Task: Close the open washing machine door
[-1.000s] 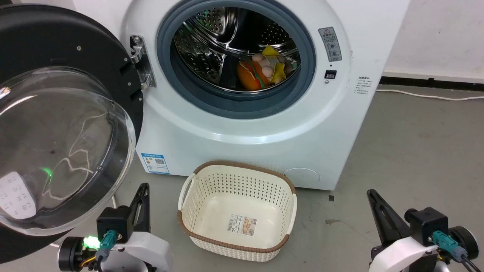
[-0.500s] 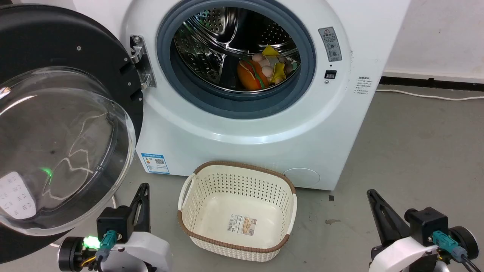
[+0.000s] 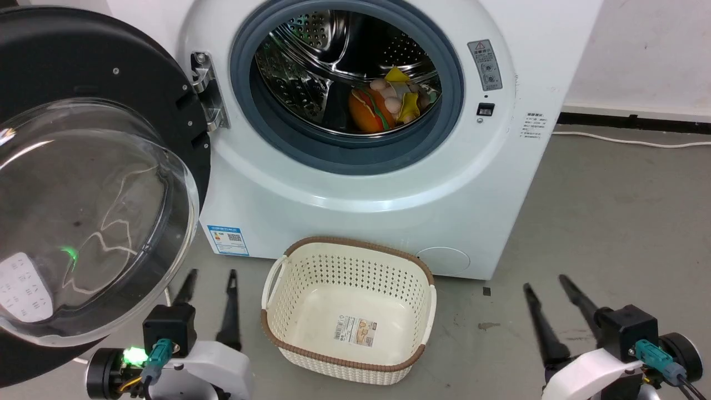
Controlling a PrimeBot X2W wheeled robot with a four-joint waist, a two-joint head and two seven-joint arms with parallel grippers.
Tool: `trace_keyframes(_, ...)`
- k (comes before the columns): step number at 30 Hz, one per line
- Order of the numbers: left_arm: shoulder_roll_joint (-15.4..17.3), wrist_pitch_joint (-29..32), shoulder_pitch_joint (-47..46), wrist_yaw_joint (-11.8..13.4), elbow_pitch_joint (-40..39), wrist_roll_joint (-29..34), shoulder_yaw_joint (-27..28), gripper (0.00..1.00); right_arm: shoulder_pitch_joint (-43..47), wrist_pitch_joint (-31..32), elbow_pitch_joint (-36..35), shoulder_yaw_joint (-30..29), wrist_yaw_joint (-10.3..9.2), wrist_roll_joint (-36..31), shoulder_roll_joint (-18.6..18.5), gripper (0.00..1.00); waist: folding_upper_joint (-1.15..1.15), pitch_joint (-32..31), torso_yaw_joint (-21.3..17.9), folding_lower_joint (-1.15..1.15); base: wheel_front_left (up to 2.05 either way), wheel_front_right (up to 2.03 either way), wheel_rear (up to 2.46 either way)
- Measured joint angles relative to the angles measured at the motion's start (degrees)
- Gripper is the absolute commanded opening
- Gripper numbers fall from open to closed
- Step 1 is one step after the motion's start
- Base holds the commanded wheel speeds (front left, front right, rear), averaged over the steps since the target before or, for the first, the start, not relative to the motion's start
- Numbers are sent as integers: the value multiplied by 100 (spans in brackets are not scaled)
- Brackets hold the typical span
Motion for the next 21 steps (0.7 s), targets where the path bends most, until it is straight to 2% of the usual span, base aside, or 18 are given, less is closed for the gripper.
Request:
trace_keyframes(12, 0, -105, 0, -1, 37, -213, -62, 100, 10, -110, 56, 30, 0, 176, 0, 100, 0, 7, 7, 0, 0, 0, 0)
trace_keyframes(13, 0, -113, 0, -1, 44, -231, -67, 74, 11, -113, 59, 32, 0, 196, 0, 100, 0, 8, 9, 0, 0, 0, 0)
trace_keyframes(15, 0, -135, 1, -8, 54, -274, -75, 13, 15, -120, 71, 36, 0, 234, 0, 100, 0, 8, 13, 0, 0, 0, 0)
trace_keyframes(16, 0, -157, 1, -9, 56, -308, -76, 0, 18, -146, 79, 42, 0, 264, 0, 100, 0, 9, 16, 0, 0, 0, 0)
trace_keyframes(21, -1, -214, 1, -46, 57, -487, -85, 0, 29, -219, 96, 49, 0, 363, 0, 100, 0, 7, 44, 1, 0, 0, 0)
